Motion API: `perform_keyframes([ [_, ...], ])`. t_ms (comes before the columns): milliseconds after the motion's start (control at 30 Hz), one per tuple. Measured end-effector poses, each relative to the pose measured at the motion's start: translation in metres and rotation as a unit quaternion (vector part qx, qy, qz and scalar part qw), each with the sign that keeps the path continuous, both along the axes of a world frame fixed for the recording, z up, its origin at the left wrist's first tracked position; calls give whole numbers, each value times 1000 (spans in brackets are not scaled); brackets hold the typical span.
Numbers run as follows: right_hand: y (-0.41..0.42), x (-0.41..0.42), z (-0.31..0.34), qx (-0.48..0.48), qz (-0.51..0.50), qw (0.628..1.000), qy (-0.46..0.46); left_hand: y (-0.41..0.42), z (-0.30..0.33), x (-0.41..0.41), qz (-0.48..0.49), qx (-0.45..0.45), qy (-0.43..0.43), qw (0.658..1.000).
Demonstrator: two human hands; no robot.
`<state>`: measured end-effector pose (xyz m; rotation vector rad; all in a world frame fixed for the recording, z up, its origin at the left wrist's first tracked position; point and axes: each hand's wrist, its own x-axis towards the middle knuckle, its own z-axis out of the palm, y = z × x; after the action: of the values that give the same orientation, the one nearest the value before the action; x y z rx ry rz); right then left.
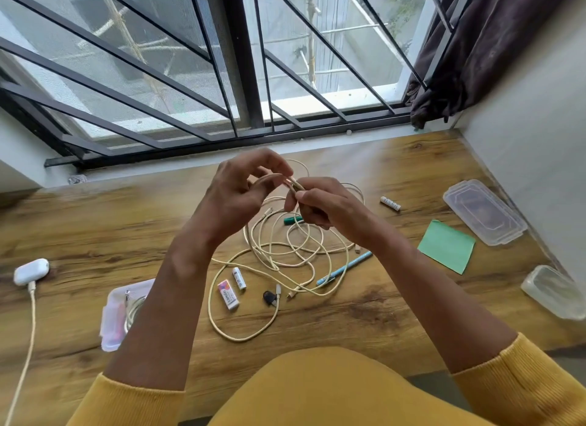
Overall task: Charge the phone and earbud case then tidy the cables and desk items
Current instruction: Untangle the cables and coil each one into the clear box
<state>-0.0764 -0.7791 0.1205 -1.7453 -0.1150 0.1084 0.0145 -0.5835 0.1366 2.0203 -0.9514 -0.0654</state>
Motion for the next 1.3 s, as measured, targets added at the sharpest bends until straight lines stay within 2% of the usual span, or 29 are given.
perform_keyframes([
  [133, 0, 3, 10, 112, 24, 993, -19, -6, 3, 1, -33, -88, 42, 995],
  [233, 0, 5, 14, 183, 33, 982, -19, -8, -2, 1, -44, -174, 106, 978],
  [400, 4, 10, 16, 276, 12, 961, -36, -14, -28, -5, 51, -254, 199, 945],
  [533, 6, 14, 24, 324, -13, 943, -77, -22, -47, -15, 91, -250, 205, 942],
  [767, 5, 29, 38, 379, -43, 917, -115, -38, -52, -34, 70, -158, 145, 974],
  [1000, 9, 41, 41, 330, -115, 927, -135, -43, -26, -36, 57, -60, 52, 995],
  [1100, 12, 42, 40, 277, -161, 936, -145, -40, -14, -35, 32, -21, 20, 999],
  [1167, 14, 41, 38, 199, -184, 948, -165, -37, -8, -32, 30, -7, 3, 1000],
  [1233, 14, 40, 37, 75, -208, 955, -197, -35, -1, -28, 46, -6, -14, 999],
  [1300, 12, 40, 34, -65, -240, 941, -229, -33, 5, -22, 59, -32, -13, 998],
])
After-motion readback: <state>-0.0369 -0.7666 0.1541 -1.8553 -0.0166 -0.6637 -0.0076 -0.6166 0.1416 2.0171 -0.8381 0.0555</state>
